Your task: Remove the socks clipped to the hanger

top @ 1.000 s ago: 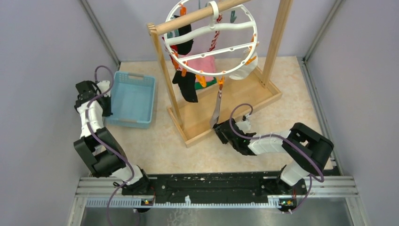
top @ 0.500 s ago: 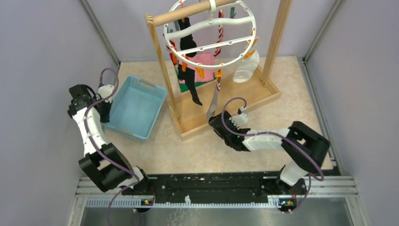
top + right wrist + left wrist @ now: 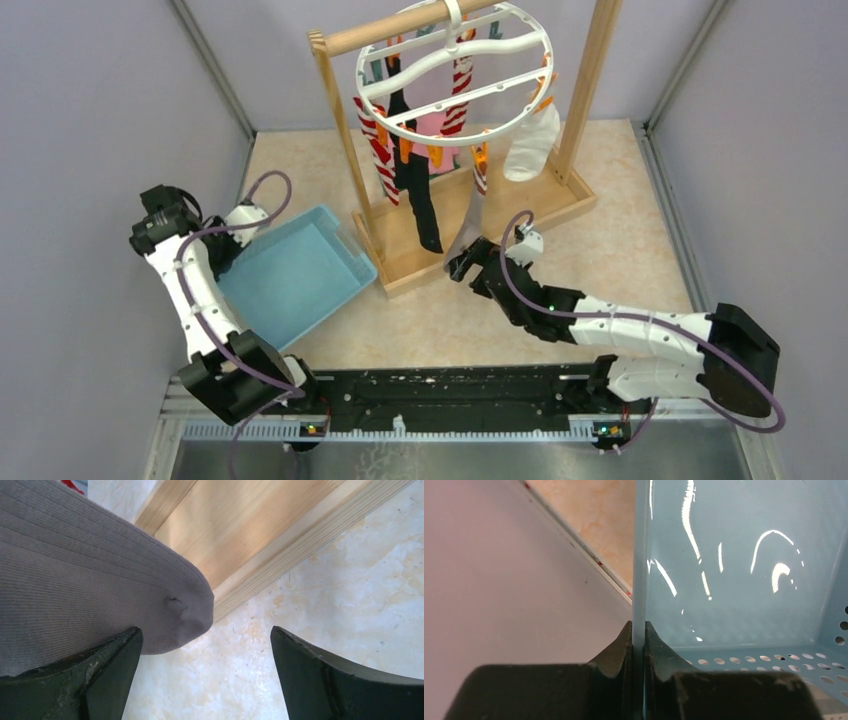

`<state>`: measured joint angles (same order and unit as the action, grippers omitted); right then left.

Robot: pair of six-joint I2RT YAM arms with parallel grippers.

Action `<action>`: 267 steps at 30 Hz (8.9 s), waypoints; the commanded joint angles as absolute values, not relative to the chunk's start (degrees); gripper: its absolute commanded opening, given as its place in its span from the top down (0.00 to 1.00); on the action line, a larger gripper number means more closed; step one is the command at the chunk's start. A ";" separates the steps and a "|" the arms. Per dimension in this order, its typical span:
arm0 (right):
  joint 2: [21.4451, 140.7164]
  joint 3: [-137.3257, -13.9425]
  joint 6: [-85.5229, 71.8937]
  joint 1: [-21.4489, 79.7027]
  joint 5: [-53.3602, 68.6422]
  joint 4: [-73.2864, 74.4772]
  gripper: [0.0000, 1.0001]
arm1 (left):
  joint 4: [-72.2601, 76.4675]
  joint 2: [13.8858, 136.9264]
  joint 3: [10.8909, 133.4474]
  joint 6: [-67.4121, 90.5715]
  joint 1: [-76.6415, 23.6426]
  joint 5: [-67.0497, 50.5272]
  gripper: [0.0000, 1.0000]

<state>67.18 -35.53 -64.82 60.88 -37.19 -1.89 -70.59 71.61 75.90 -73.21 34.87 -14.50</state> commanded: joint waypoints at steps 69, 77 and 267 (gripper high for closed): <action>57.96 -47.56 -44.65 79.09 -39.19 25.12 0.75 | -58.71 48.78 47.48 -74.09 7.20 -61.23 0.77; 59.62 -47.53 -43.89 69.77 -33.76 31.19 1.00 | -57.76 49.57 49.23 -70.27 6.73 -59.07 0.01; 81.76 -62.76 -17.98 58.03 -19.31 -23.13 0.73 | -52.43 55.58 73.80 -14.42 -2.90 -61.62 0.01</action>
<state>79.94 -57.12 -19.31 57.95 -19.62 -15.25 -50.85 56.07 71.40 -12.86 -2.70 -61.84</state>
